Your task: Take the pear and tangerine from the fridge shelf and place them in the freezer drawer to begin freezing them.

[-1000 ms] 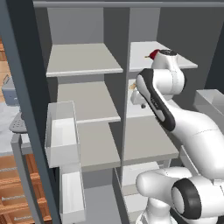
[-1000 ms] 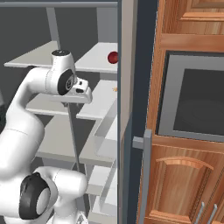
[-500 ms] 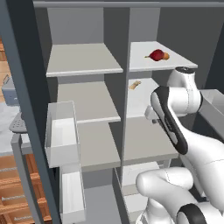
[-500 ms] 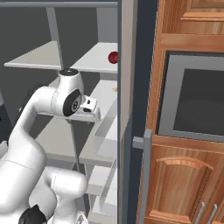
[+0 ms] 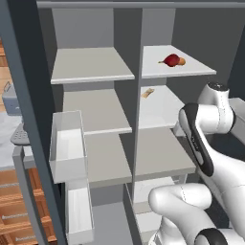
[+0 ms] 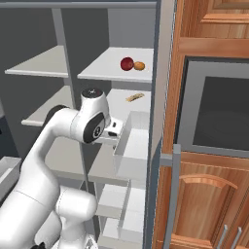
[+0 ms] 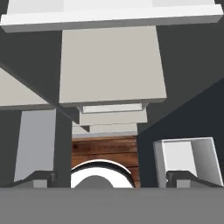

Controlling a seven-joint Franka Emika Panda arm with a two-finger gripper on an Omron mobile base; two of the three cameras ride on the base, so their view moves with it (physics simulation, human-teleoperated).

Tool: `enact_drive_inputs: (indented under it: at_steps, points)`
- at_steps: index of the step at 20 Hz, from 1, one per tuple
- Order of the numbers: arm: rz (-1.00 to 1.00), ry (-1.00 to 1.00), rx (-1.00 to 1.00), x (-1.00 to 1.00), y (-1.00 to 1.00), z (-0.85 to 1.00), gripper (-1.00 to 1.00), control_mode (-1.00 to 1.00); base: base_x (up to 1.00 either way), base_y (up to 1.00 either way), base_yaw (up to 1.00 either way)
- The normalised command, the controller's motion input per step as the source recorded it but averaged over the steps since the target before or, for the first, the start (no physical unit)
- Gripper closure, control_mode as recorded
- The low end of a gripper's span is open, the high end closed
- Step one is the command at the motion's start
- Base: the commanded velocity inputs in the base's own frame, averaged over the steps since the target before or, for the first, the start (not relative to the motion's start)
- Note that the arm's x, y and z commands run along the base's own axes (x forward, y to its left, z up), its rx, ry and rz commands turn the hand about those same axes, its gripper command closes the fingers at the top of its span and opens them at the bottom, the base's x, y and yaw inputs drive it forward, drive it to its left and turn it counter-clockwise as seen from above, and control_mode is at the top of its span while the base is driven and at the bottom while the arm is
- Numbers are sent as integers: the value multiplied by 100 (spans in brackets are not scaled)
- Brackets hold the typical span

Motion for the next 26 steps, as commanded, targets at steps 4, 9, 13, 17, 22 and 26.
enact_drive_inputs:
  at_steps: [4,9,13,17,22,26]
  points:
    - [0,-7,0,-4,-27,-3,-100,-100,0,0,0]
    - [3,-8,0,-11,34,0,-100,-100,0,0,0]
    - [7,0,0,-22,89,5,-100,-100,0,0,0]
    - [6,0,2,-26,95,12,-100,-100,0,0,0]
    - [8,2,9,-20,93,2,-100,-100,0,0,0]
    - [14,0,24,-9,75,0,-100,-100,0,0,0]
